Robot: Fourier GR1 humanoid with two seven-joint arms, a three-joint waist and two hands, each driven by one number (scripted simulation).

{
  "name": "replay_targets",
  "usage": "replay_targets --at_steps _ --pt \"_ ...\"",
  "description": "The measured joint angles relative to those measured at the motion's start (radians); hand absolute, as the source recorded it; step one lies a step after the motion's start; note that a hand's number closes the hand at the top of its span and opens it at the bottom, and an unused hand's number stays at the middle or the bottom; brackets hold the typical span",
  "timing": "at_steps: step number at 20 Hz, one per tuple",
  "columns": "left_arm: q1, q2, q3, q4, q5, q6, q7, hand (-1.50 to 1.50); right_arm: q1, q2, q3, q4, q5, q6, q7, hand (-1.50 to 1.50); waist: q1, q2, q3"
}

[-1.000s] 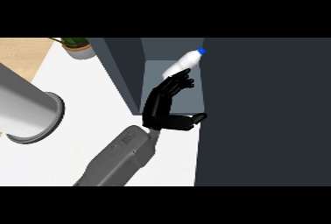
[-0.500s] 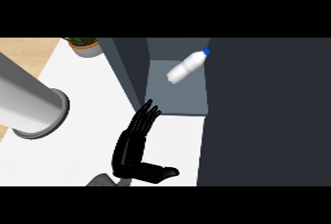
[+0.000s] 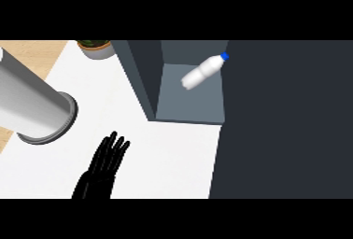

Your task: Pick up the bottled water, place it into the cabinet and close the cabinet

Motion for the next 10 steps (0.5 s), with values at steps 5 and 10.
replay_targets --at_steps 5,10 --pt "0.1 0.127 0.061 -0.075 0.03 -0.075 -0.046 -1.5 -0.071 -0.043 0.033 -0.006 0.01 -0.01 0.038 1.5 0.006 0.003 -0.002" --pt "0.19 0.238 0.124 -0.117 0.065 -0.171 -0.096 -1.5 -0.158 -0.022 0.111 -0.008 0.013 -0.057 0.125 1.5 0.019 0.012 -0.003"
